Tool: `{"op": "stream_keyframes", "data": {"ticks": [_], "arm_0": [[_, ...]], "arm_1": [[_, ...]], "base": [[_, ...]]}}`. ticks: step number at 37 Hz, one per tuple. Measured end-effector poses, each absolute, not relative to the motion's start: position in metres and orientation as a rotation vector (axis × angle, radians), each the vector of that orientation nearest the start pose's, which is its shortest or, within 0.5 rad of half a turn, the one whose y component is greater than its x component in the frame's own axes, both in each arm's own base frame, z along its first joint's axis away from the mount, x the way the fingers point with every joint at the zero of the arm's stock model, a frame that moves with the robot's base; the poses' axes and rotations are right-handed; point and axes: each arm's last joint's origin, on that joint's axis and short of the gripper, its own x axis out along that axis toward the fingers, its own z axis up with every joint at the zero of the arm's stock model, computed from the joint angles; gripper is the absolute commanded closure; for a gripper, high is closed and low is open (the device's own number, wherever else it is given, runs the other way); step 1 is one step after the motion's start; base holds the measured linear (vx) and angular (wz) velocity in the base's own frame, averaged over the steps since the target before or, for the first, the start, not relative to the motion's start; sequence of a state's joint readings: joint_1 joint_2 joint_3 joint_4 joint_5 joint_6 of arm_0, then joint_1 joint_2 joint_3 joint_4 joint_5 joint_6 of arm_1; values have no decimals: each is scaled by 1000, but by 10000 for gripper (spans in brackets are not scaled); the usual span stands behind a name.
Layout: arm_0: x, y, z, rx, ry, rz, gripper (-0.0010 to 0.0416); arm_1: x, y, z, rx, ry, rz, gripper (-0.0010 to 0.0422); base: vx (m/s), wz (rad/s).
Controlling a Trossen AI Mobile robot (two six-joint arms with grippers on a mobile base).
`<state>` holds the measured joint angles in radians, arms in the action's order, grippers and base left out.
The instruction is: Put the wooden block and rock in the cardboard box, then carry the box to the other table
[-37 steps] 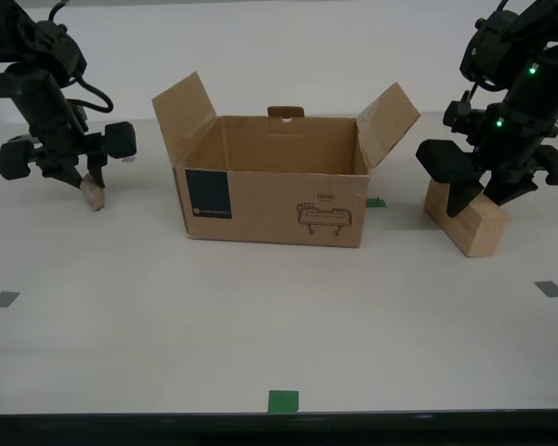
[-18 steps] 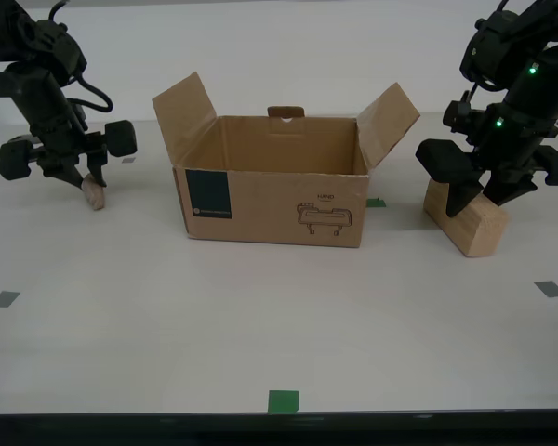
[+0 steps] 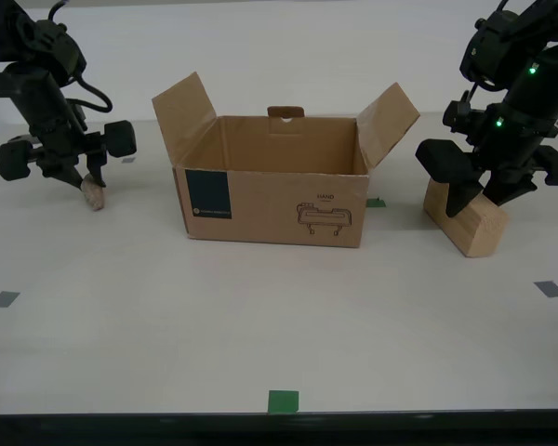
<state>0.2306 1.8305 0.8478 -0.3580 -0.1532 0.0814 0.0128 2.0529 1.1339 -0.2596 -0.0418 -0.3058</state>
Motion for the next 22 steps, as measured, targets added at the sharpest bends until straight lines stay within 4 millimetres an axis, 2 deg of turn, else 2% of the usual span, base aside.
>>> {"op": "stream_keyframes", "data": {"ticks": [12, 22], "arm_0": [[287, 72, 94, 14, 1353, 272, 406], [287, 72, 94, 15, 1350, 274, 406]], "arm_1": [[368, 6, 81, -247, 1187, 235, 252], [369, 6, 81, -248, 1175, 234, 248]], "base": [[0, 0], [0, 0]]}}
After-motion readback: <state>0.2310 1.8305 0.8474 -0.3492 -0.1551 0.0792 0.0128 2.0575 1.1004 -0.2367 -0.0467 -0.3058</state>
